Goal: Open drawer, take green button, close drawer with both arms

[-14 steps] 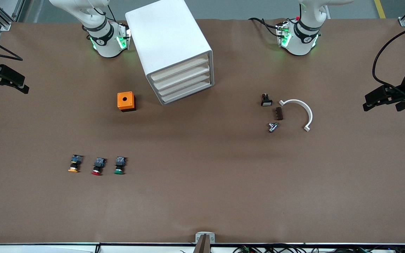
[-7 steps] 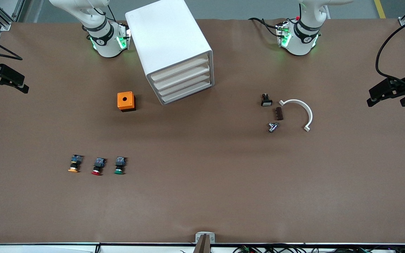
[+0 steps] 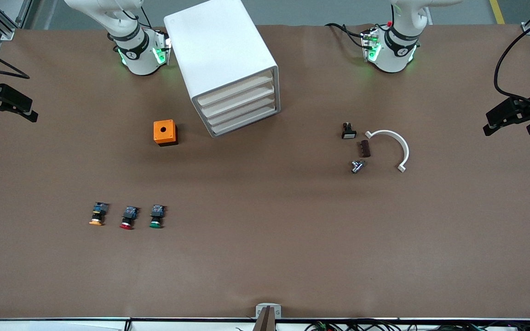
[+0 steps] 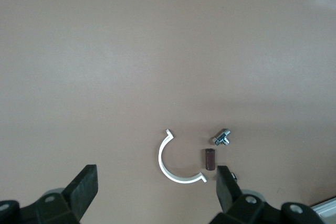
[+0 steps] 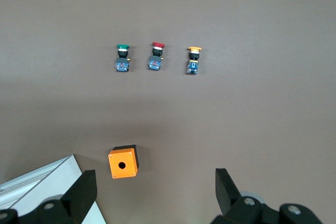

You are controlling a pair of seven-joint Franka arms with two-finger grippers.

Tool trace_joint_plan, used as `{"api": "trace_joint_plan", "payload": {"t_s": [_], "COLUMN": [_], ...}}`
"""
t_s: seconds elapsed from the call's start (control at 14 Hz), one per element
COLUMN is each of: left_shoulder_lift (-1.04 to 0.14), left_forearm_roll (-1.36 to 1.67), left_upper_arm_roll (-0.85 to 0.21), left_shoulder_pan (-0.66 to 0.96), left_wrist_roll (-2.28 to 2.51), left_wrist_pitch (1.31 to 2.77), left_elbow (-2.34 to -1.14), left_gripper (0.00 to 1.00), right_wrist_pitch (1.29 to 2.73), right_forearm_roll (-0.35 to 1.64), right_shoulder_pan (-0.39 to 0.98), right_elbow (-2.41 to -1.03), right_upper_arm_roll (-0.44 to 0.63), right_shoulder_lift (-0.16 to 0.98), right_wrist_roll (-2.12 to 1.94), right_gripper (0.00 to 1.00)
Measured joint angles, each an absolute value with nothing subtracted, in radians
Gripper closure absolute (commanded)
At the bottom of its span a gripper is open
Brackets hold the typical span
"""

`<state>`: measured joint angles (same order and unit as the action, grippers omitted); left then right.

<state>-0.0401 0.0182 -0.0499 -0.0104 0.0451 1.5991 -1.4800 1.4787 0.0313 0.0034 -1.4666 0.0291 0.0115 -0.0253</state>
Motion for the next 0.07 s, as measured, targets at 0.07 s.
{"api": "trace_joint_plan", "payload": {"t_s": [0.07], "left_shoulder_lift": [-0.04], "left_forearm_roll": [0.018], "left_upper_arm_roll": [-0.05], "left_shoulder_pan": [-0.01], "left_wrist_roll": [0.045], "left_wrist_pitch": [1.599], "left_elbow": [-1.48], "left_gripper": [0.01], "right_wrist_pitch": [1.479], "right_forearm_roll": [0.031], "right_shoulder_pan": [0.003], "right_elbow": [-1.467], "right_upper_arm_roll": [0.029], "right_shoulder_lift": [0.011], "right_wrist_roll": [-0.025], "right_gripper": [0.0]}}
